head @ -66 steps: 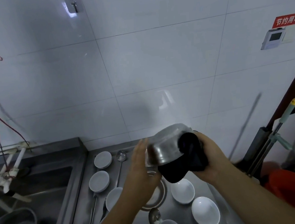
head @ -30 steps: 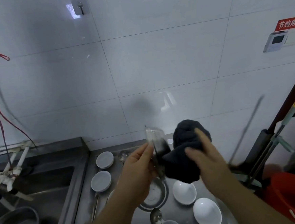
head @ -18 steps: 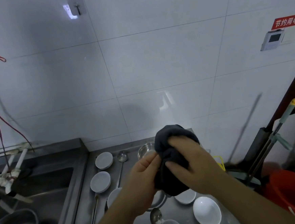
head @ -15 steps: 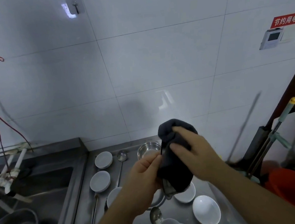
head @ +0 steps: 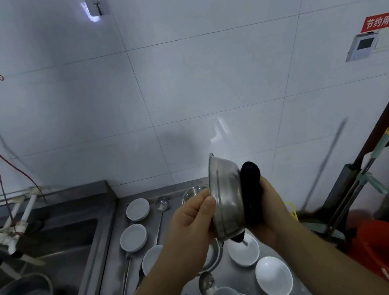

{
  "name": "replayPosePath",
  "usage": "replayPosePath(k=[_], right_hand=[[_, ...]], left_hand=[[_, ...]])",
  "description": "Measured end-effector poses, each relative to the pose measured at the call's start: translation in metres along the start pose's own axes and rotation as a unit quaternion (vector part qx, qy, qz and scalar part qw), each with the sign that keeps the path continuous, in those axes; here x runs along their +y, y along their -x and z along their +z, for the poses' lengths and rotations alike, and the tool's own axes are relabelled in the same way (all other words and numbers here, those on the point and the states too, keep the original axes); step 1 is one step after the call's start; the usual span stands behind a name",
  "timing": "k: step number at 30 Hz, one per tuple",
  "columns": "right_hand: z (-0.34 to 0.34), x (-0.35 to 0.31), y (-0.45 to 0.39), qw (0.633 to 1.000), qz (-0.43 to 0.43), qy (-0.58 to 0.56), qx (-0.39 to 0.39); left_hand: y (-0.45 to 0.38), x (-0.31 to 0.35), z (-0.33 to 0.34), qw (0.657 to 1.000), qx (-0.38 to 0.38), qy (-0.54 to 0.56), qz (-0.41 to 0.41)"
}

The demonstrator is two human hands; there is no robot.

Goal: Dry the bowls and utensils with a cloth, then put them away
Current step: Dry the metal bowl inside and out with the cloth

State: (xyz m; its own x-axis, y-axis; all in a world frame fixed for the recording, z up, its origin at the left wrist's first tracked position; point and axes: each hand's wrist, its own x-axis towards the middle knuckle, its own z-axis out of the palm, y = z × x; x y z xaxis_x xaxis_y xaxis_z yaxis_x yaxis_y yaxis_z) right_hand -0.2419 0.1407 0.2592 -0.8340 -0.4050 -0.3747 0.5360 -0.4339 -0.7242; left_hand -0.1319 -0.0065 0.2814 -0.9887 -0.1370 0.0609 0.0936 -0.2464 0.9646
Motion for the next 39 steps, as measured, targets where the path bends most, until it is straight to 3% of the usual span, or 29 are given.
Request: replayPosePath(k=[9,13,17,20,26,28,32,39], right_hand=[[0.017,0.029,0.011,0.998,0.033,-0.045,0.003],[0.029,0.035,0.023,0.999,0.036,0.004,-0.010],[0.042,0.047,0.038,0.992,-0.074,0.090,0.046],[0.045,0.043,0.043,0.966,-0.165,0.192,0.051],[0.039,0.002,0.029,0.894,-0.301,0.329,-0.037],[0.038,-0.012,0.021,0.906,-0.282,0.312,-0.040],[0.033,-0.026,0.003,0.960,-0.149,0.238,-0.008],[0.022,0.013,0.000,0.995,-0.040,0.091,0.029]], left_hand=[[-0.015,-0.014,0.007,0.990,0.108,-0.075,0.041],[-0.024,-0.016,0.008,0.986,0.129,-0.095,0.044],[-0.025,-0.011,0.013,0.990,0.141,-0.022,-0.013],[-0.019,-0.009,0.020,0.990,0.129,0.043,-0.047],[-0.004,-0.007,0.026,0.986,0.122,0.100,-0.045],[0.000,-0.004,0.026,0.987,0.120,0.104,-0.036],[0.000,0.008,0.019,0.988,0.119,0.094,-0.022],[-0.009,0.014,0.008,0.995,0.098,0.029,0.005]])
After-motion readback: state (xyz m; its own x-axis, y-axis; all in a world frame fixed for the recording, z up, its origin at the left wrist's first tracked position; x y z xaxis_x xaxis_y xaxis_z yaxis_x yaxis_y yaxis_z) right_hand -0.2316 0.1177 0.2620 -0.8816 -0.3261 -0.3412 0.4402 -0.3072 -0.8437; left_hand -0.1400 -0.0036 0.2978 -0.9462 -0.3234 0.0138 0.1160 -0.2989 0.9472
